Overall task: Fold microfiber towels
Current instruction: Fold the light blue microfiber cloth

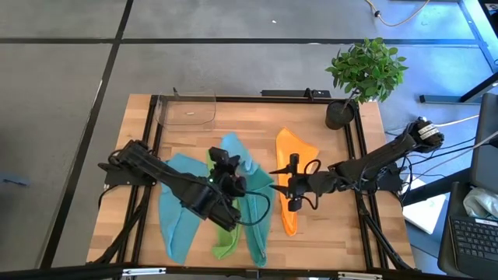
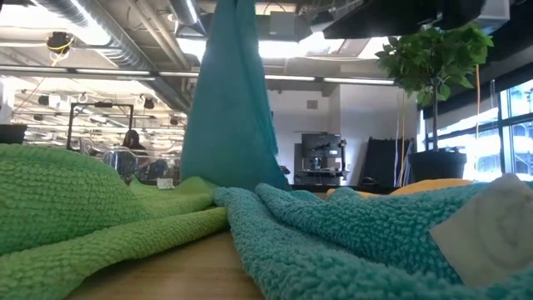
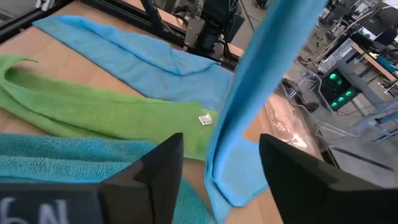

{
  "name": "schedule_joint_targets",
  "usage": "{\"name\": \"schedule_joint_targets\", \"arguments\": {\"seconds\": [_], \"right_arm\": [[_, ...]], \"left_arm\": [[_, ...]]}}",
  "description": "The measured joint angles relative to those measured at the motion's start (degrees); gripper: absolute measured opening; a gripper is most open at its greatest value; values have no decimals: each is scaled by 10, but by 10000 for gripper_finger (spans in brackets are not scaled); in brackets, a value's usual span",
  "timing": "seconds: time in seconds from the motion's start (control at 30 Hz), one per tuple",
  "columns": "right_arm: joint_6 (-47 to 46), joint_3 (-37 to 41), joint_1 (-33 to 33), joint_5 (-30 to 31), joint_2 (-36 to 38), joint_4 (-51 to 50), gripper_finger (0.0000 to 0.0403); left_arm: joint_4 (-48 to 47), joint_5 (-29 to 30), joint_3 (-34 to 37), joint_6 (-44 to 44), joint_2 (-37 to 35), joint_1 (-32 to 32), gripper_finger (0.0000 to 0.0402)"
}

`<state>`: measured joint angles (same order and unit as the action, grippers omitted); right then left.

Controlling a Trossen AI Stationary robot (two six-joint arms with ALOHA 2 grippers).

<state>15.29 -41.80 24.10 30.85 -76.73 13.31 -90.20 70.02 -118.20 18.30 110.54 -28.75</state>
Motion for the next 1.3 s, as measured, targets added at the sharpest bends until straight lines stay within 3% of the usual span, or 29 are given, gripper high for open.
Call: {"name": "schedule_joint_targets", "arguments": {"seconds": [0.2, 0.4, 0.5, 0.67, 1.07, 1.17, 1.3], "right_arm": [[-1, 0, -24, -1, -1, 70, 238], [-16, 0, -70, -81, -30, 163, 240], [-31, 0, -92, -85, -53, 168, 239], [-92, 0, -104, -180, -105, 153, 239], [-90, 0, -119, -189, -204, 169, 239], [-74, 0, -123, -190, -217, 175, 227], [-66, 0, -127, -199, -220, 183, 174]], "left_arm": [[48, 10, -49, -9, -9, -5, 0], [59, 2, -47, -19, -6, -13, 0], [61, 6, -47, -19, -5, -18, 0], [60, 8, -47, -19, -5, -18, 0], [67, -6, -47, -4, 5, -15, 0], [66, -8, -47, -4, 7, -15, 0], [67, -8, -47, -5, 7, -15, 0]]}}
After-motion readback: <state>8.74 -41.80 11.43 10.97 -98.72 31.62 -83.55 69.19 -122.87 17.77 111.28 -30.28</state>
